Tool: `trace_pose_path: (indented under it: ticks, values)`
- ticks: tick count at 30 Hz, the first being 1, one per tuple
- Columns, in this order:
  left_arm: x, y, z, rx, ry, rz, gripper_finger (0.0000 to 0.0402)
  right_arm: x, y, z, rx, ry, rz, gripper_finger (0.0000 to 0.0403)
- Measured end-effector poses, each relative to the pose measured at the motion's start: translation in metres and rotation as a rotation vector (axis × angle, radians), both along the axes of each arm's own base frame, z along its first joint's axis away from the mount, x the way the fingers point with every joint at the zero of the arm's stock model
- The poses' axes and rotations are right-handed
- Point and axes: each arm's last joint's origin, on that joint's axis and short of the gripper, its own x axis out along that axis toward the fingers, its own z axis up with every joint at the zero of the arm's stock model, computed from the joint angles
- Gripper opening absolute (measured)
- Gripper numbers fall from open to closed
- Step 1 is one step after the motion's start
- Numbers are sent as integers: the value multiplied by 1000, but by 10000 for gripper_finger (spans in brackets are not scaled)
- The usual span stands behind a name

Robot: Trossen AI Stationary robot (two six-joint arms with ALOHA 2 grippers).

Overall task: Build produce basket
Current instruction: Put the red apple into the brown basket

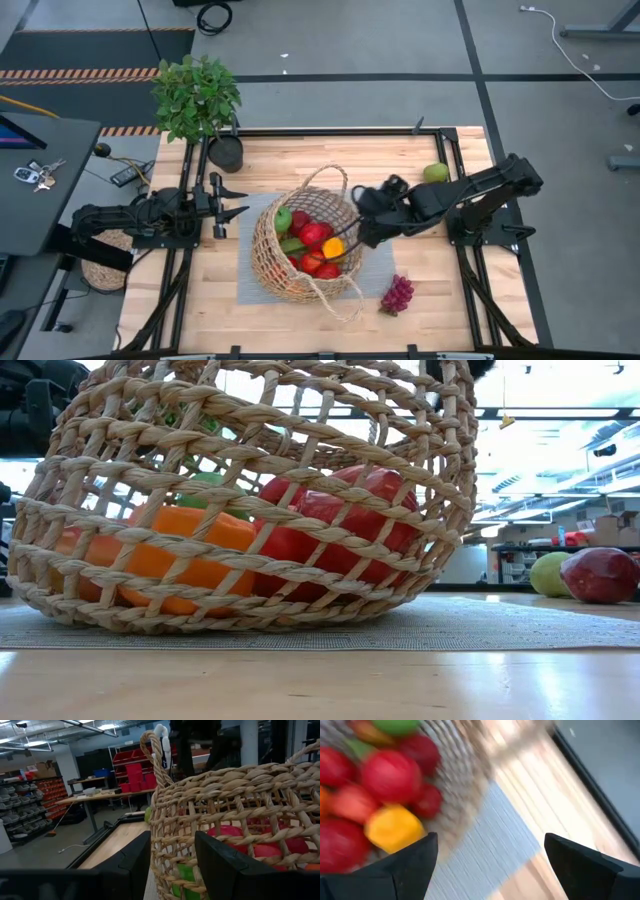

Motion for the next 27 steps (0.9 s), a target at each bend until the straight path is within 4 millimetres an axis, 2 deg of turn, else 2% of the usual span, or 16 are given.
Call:
trace_pose_path:
  ticks: [11, 16, 21, 27]
  values:
    - [0, 0, 0, 0, 0, 0, 160, -70, -25, -64, 105, 155, -261, 368]
    - [0, 0, 0, 0, 0, 0, 160, -92, -31, -93, 86, 296, -249, 368]
    - [0, 0, 0, 0, -1, 0, 160, -95, -37, -110, 102, 516, -93, 368]
    - [0, 0, 0, 0, -1, 0, 160, -88, -45, -123, 124, 730, 69, 368]
